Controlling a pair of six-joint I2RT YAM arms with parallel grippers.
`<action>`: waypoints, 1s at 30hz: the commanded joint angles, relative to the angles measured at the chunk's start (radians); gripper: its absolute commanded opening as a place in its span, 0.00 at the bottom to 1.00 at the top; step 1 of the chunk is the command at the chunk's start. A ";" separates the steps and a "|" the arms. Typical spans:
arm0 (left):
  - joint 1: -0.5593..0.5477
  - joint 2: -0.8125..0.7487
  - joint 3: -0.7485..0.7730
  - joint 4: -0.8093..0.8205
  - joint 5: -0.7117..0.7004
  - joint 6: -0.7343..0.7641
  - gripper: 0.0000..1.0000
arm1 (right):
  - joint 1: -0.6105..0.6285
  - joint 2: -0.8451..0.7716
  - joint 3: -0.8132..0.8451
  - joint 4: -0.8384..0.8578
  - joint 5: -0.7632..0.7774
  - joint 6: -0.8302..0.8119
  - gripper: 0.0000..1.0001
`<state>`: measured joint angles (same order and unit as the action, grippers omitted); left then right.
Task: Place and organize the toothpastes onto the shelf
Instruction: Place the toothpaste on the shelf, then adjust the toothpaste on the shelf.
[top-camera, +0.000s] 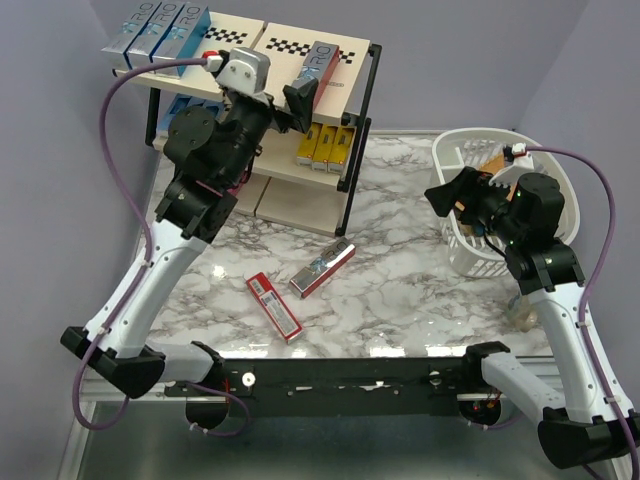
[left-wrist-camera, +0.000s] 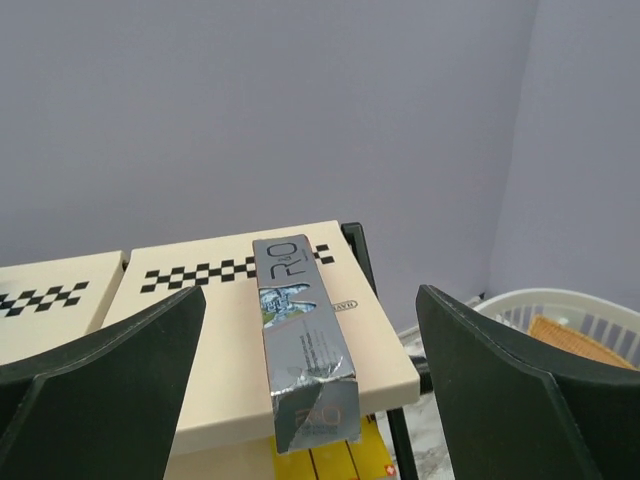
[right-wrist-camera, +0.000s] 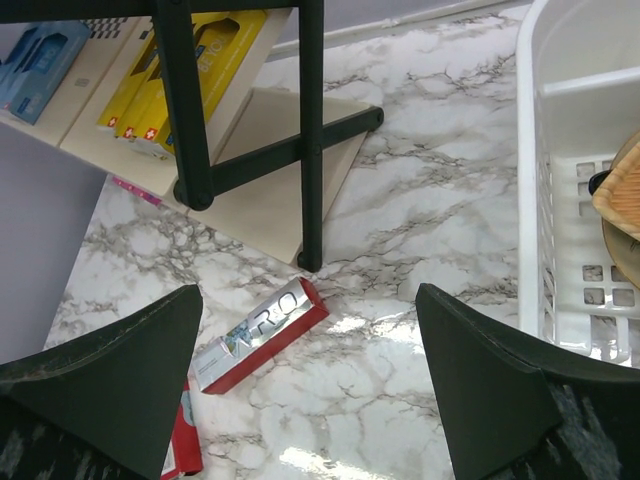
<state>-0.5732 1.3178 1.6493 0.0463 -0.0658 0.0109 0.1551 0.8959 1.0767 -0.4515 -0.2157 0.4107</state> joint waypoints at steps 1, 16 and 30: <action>0.045 -0.072 -0.017 -0.134 0.141 -0.017 0.99 | -0.003 -0.008 -0.015 0.022 -0.019 -0.004 0.96; 0.400 -0.020 -0.014 -0.209 0.805 0.121 0.98 | -0.003 -0.006 -0.021 0.033 -0.048 -0.012 0.96; 0.435 0.161 0.145 -0.178 1.041 0.087 0.90 | -0.003 0.011 -0.011 0.030 -0.047 -0.021 0.96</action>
<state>-0.1509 1.4414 1.7500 -0.1471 0.8738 0.1150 0.1551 0.9031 1.0645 -0.4408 -0.2520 0.4084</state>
